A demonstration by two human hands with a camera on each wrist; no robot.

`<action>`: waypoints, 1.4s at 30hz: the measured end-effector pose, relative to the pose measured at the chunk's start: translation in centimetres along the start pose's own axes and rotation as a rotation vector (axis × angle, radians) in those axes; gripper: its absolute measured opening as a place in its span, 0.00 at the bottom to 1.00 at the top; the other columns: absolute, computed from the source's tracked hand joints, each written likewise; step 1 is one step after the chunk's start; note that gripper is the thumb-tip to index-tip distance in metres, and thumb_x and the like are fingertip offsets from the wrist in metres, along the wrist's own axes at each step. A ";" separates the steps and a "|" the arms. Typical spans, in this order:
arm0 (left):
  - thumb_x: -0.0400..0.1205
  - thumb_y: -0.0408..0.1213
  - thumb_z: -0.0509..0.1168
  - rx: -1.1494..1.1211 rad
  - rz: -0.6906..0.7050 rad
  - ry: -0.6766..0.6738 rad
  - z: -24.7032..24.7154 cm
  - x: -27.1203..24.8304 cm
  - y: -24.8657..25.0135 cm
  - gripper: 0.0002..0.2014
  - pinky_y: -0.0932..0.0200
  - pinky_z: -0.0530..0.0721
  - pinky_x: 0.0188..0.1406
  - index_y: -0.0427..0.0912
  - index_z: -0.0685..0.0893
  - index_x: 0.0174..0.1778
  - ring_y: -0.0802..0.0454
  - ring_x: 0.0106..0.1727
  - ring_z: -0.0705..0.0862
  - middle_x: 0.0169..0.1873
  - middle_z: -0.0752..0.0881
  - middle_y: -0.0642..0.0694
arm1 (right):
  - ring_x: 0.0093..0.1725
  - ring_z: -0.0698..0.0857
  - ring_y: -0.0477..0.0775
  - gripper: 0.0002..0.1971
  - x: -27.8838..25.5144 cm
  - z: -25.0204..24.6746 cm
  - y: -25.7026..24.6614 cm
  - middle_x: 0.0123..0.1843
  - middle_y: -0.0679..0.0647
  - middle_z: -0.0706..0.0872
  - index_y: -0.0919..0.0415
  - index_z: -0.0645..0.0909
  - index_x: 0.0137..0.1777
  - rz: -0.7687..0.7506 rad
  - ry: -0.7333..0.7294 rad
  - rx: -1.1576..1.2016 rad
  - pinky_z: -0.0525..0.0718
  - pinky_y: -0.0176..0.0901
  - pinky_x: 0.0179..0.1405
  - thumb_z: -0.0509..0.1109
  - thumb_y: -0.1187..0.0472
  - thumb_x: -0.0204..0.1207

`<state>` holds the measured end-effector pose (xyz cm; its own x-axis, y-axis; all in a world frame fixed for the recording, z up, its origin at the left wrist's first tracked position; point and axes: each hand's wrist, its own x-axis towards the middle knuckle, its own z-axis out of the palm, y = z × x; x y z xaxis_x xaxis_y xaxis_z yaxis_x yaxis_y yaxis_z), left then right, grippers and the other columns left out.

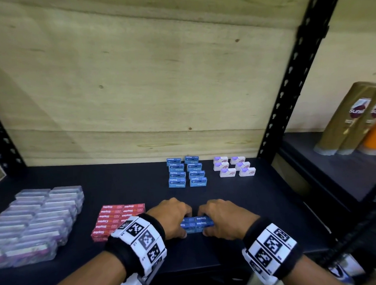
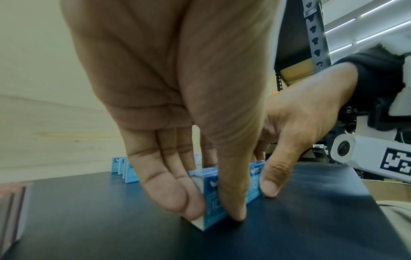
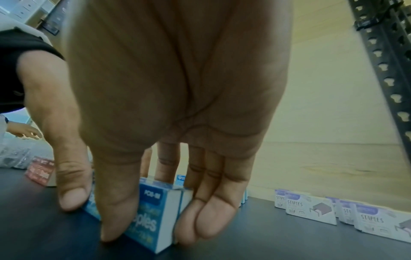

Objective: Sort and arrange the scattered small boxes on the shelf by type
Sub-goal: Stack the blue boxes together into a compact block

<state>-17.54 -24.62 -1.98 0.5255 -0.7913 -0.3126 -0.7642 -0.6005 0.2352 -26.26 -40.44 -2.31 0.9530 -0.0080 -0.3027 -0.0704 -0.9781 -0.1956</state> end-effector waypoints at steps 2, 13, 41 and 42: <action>0.75 0.44 0.75 -0.009 -0.006 0.001 0.1 0.0 0.0 0.18 0.52 0.85 0.51 0.51 0.82 0.60 0.49 0.54 0.83 0.55 0.84 0.49 | 0.60 0.81 0.57 0.17 0.1 0.0 -0.1 0.61 0.54 0.80 0.51 0.79 0.64 -0.006 0.002 -0.011 0.78 0.46 0.52 0.73 0.52 0.76; 0.68 0.57 0.77 -0.057 -0.003 -0.015 -1.8 0.1 -1.8 0.29 0.55 0.82 0.58 0.56 0.80 0.64 0.55 0.56 0.82 0.56 0.83 0.56 | 0.53 0.81 0.43 0.27 0.2 -2.9 1.8 0.61 0.42 0.83 0.43 0.78 0.69 0.020 -0.077 0.136 0.80 0.40 0.60 0.75 0.37 0.72; 0.76 0.41 0.75 0.264 -0.042 -0.091 -6.6 7.0 -3.4 0.11 0.54 0.85 0.47 0.45 0.89 0.52 0.48 0.48 0.84 0.51 0.88 0.48 | 0.43 0.82 0.47 0.07 7.0 -6.0 5.3 0.38 0.41 0.82 0.49 0.83 0.46 0.113 -0.054 0.019 0.79 0.40 0.45 0.79 0.56 0.73; 0.75 0.41 0.75 0.247 -0.029 -0.105 -6.4 6.5 -3.2 0.11 0.55 0.84 0.46 0.45 0.89 0.52 0.49 0.48 0.84 0.51 0.88 0.48 | 0.44 0.83 0.47 0.07 6.4 -5.8 5.2 0.39 0.41 0.83 0.49 0.83 0.46 0.109 -0.074 0.033 0.80 0.40 0.46 0.79 0.55 0.73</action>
<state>-9.26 -28.59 1.08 0.5169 -0.7497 -0.4132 -0.8241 -0.5664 -0.0033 -18.80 -46.79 0.14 0.9152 -0.0970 -0.3912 -0.1829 -0.9649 -0.1885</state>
